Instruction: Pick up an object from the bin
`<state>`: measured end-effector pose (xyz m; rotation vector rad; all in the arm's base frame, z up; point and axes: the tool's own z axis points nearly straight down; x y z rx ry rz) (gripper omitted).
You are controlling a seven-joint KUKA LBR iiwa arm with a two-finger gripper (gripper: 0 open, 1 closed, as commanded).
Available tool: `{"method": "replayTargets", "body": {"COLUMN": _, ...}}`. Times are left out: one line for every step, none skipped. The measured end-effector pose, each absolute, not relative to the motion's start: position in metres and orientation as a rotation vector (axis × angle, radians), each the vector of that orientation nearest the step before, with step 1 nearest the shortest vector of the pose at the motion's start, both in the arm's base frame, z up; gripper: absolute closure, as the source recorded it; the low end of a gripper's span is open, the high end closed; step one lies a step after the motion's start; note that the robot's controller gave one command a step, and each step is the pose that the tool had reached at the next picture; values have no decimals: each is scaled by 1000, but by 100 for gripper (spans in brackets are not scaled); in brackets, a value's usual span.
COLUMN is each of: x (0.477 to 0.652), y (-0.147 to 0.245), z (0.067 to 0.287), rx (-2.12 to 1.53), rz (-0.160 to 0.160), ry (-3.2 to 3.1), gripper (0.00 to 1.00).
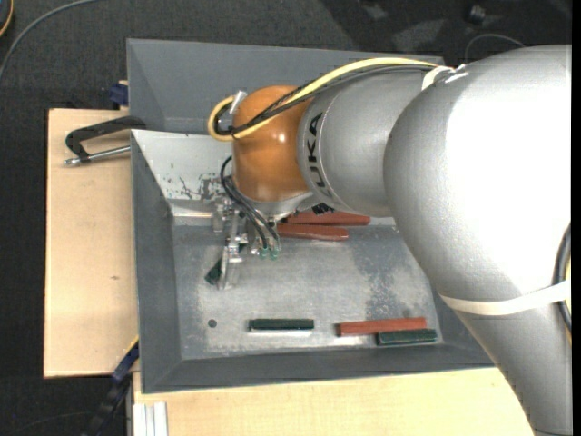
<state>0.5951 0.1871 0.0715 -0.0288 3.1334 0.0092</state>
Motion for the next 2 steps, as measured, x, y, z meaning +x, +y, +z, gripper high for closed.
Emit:
{"method": "replayTargets", "body": {"x": 595, "y": 183, "z": 71, "rx": -20, "rz": 4, "ry": 3136, "gripper": 100}}
{"method": "replayTargets", "body": {"x": 594, "y": 155, "z": 217, "rx": 32, "rz": 7, "ry": 3127, "gripper": 100}}
